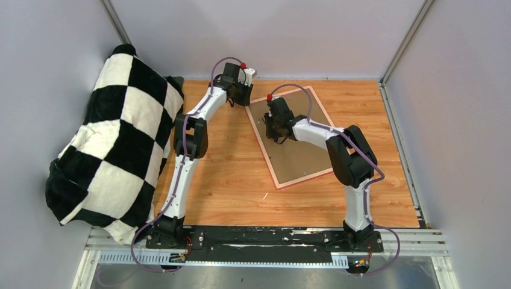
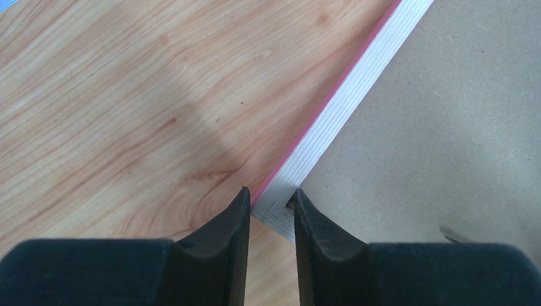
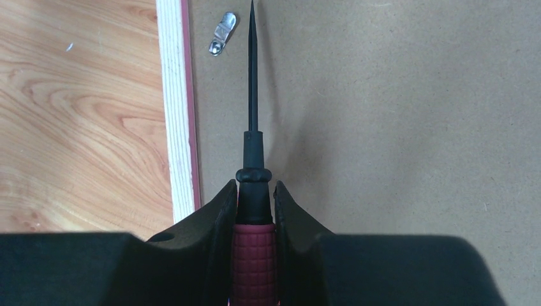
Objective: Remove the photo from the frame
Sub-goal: Release the photo frame item from the photo frame.
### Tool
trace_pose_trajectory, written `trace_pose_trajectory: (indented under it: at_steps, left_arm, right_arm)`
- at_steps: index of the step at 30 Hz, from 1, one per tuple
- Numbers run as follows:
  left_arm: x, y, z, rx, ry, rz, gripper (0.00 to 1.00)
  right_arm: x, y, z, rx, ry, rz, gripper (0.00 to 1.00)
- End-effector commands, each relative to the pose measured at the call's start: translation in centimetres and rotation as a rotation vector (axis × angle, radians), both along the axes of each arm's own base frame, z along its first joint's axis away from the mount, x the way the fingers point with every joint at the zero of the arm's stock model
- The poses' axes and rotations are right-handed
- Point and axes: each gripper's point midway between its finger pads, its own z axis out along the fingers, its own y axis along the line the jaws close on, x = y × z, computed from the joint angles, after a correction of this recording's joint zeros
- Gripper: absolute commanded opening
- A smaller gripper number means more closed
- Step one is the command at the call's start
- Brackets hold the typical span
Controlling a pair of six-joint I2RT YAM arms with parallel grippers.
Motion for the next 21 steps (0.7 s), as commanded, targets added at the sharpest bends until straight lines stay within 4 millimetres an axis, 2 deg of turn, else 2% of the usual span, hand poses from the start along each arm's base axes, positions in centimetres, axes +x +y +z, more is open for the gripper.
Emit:
trace_pose_trajectory:
  at_steps: [1,10,14,18,21]
  left_arm:
    - [-5.2,-0.4,-6.1,0.059,0.236,-0.029,0.00]
    - [-5.2,-0.4,-6.0,0.057,0.236,-0.030,0.00]
    - [-5.2,-0.4,-6.0,0.057,0.237,-0.032,0.00]
    - [-5.3,-0.4,-6.0,0.057,0.237,-0.032,0.00]
    - [-5.3,-0.4,-6.0,0.057,0.238,-0.033,0.00]
  right_arm:
    - [-0.4,0.2,2.0,0.032,-0.030,0.050,0.00]
    - [0.0,0.7,2.8,0.032,-0.050,0.061,0.00]
    - [0.2,0.5,2.3,-0.059,-0.033,0.078,0.00]
    - [0.9,0.2,3.4,-0.170,-0.071,0.108,0.00]
    - [1.6,0.0,5.2,-0.221,-0.137,0.164,0.00]
